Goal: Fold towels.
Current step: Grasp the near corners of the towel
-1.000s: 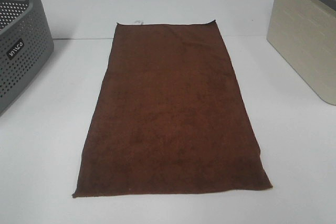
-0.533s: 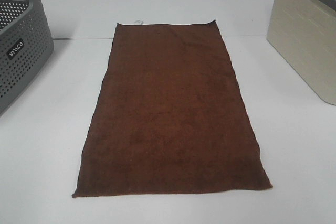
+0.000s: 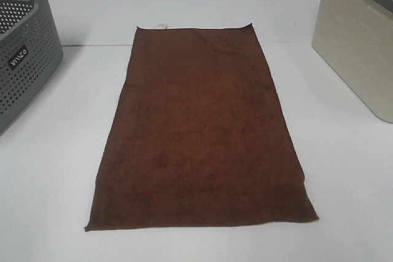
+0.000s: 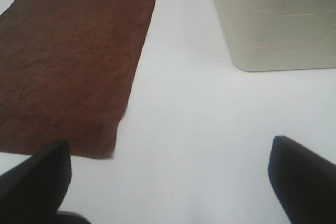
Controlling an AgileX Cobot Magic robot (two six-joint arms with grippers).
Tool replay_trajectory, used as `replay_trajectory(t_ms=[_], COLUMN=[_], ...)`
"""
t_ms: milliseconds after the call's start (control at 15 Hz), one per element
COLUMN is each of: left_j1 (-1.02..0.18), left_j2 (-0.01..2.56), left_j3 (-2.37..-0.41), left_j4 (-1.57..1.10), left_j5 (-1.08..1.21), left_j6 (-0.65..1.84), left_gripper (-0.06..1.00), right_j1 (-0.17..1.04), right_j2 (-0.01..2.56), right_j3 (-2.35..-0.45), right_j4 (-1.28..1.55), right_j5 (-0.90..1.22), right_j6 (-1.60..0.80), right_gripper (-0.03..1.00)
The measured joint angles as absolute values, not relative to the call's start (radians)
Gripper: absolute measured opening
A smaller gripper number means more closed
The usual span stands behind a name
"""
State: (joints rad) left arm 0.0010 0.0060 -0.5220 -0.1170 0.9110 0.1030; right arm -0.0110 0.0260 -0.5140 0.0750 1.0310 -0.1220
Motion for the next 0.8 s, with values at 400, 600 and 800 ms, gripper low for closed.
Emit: replay_trajectory(t_ms=[400,600,800], left_j1=[0.001,0.001,0.001], left_j2=[0.304,0.573,0.850], left_j3=[-0.496,-0.495,-0.495], left_j4=[-0.437,-0.598,-0.699], left_j5=[0.585,0.610,0.642], left_j6=[0.099,0.133,0.240], left_gripper=[0.68,0.68,0.68], right_j1=[-0.011,-0.011,-0.011], right_j2=[0.371,0.619,0.863], right_j3=[-0.545,-0.546,-0.546], right_j4=[0.116,0.217,0.334], right_j5=[0.847,0.829,0.796], right_j6=[0.034,0.000,-0.148], right_gripper=[0.95,0.95,0.95])
